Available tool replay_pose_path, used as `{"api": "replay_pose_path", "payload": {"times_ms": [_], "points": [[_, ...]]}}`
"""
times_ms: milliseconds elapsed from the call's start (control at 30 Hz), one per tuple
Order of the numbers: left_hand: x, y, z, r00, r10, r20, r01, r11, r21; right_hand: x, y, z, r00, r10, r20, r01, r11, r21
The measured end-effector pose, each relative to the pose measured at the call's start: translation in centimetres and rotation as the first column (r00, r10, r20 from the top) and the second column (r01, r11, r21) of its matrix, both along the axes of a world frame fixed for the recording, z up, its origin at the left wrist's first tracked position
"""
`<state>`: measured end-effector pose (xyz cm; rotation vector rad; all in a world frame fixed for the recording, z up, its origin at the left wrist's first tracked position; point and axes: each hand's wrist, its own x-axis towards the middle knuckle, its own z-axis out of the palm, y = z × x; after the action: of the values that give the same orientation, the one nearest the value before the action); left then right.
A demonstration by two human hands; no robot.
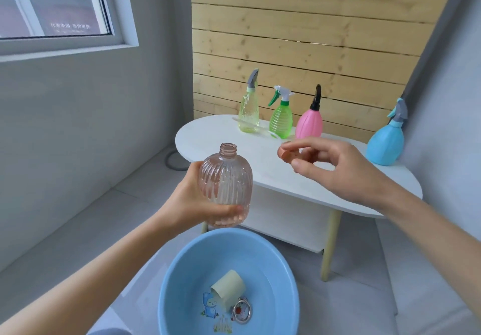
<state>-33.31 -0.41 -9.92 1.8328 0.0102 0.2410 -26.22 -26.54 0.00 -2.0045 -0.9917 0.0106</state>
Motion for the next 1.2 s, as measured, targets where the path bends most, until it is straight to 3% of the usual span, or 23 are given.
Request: {"api": "replay_pose_path", "payload": {"times_ms": [233,367,633,1200], "points": [[-1.6,0.4,-0.2,1.0,0.028,-0.008,-0.028,0.999,0.031,-4.1,-2.1,2.1,0.956,0.078,0.283,-0.051,0.994,-0.1],[-2.1,0.7,-0.5,0.998,0.058,-0.025,-0.056,0.996,0.065,-5.4,-2.6,3.1,0.877,0.135,0.462,-0.046,0.979,-0.2],[-3.1,0.8,-1.2,0.99,0.136,-0.033,-0.132,0.986,0.097,-8.3,-2.7,4.0,0.842,0.255,0.475,-0.127,0.95,-0.285],[-3.3,0.6,-1.5,0.974,0.218,-0.068,-0.206,0.968,0.146,-7.7,-1.7,4.4,0.82,0.343,0.457,-0.109,0.879,-0.465]]}}
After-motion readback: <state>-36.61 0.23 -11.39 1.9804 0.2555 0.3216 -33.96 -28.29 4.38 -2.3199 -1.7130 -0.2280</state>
